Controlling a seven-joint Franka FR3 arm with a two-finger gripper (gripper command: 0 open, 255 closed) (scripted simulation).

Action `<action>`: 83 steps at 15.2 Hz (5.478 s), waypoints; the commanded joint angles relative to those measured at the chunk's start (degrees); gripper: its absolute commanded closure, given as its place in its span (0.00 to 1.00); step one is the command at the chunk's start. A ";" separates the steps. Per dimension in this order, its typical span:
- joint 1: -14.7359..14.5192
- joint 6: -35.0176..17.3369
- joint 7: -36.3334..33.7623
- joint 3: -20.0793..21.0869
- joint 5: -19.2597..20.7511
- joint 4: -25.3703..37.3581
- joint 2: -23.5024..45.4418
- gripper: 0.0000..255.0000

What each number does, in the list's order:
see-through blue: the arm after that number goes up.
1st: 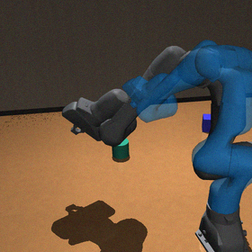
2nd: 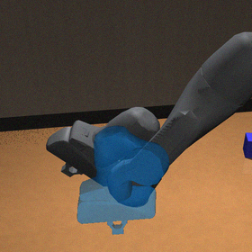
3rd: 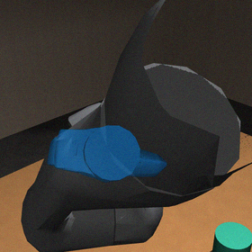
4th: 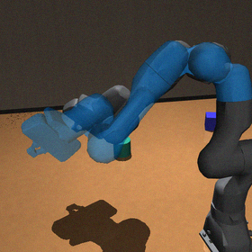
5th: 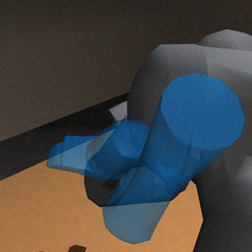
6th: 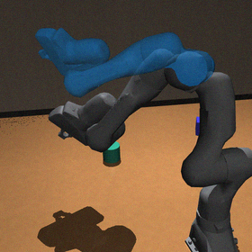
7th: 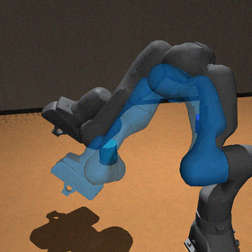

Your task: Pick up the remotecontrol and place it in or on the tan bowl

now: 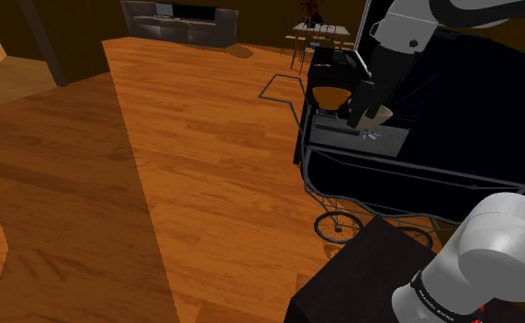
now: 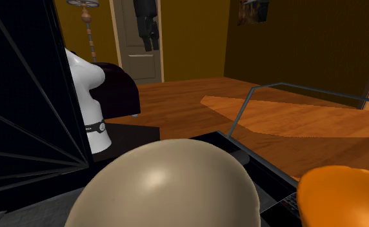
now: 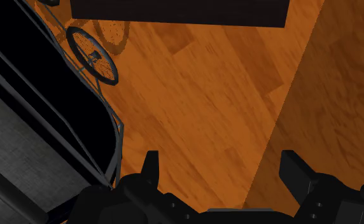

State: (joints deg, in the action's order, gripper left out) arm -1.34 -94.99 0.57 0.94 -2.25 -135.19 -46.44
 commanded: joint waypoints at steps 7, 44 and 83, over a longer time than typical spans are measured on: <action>0.93 -6.16 10.93 -7.01 4.77 -1.37 5.29 0.00; 6.13 -29.50 66.52 -27.80 -8.35 33.43 66.57 0.00; 5.85 -14.93 64.65 -28.97 -5.57 44.38 62.45 1.00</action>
State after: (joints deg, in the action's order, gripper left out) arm 4.36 -110.93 65.19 -27.99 -7.79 -91.95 15.87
